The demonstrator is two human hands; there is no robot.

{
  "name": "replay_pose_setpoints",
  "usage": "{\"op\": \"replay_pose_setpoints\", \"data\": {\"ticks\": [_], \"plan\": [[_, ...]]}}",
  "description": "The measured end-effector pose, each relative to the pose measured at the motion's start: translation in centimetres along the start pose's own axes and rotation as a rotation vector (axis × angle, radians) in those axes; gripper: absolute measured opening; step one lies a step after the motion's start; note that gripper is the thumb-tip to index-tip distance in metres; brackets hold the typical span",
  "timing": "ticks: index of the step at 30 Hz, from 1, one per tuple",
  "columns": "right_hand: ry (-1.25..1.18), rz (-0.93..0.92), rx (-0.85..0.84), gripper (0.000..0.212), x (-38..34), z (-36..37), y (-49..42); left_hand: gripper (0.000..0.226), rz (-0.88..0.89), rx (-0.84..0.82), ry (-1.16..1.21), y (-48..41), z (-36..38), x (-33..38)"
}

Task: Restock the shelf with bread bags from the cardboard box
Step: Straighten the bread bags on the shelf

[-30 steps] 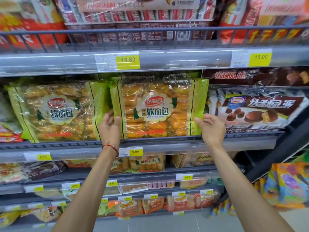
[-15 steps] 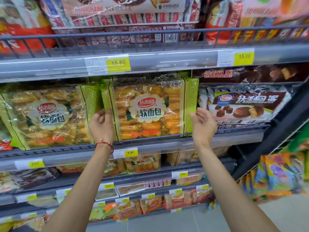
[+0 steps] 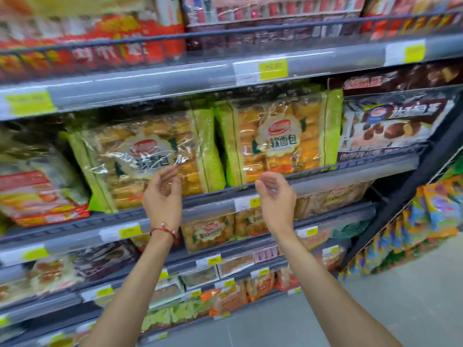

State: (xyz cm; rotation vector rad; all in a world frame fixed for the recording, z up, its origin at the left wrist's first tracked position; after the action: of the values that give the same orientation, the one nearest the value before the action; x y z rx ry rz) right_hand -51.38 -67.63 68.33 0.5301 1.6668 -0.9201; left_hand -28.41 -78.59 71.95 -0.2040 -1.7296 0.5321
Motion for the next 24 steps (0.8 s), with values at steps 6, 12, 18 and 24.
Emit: {"op": "replay_pose_setpoints", "data": {"ticks": [6, 12, 18, 24], "plan": [[0.051, 0.002, -0.180, 0.034, -2.8, 6.2, 0.8, 0.037, -0.024, 0.152, -0.168, -3.7, -6.9, -3.4], [0.151, 0.054, -0.299, 0.056, -2.6, 10.5, -0.3, 0.078, -0.207, 0.177, -0.353, -6.3, -10.1, -7.2], [0.257, 0.089, -0.333, 0.065, -2.6, 12.1, -1.7, 0.095, -0.375, -0.040, -0.329, -8.6, -10.1, -8.4], [0.290, 0.086, -0.311, 0.060, -2.9, 12.5, -2.1, 0.055, -0.267, -0.058, -0.306, -9.7, -10.7, -9.5]]}}
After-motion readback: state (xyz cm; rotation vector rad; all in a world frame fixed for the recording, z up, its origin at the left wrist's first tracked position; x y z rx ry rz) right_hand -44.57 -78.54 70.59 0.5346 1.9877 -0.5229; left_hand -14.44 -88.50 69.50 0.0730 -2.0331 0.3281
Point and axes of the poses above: each hand's wrist, its own y-axis away from the middle knuckle, its own z-axis out of the palm, x = y × z, the point moved 4 cm from there along -y, towards the middle knuckle, and after that the axes turned 4 degrees about x, right-handed, at the moved point
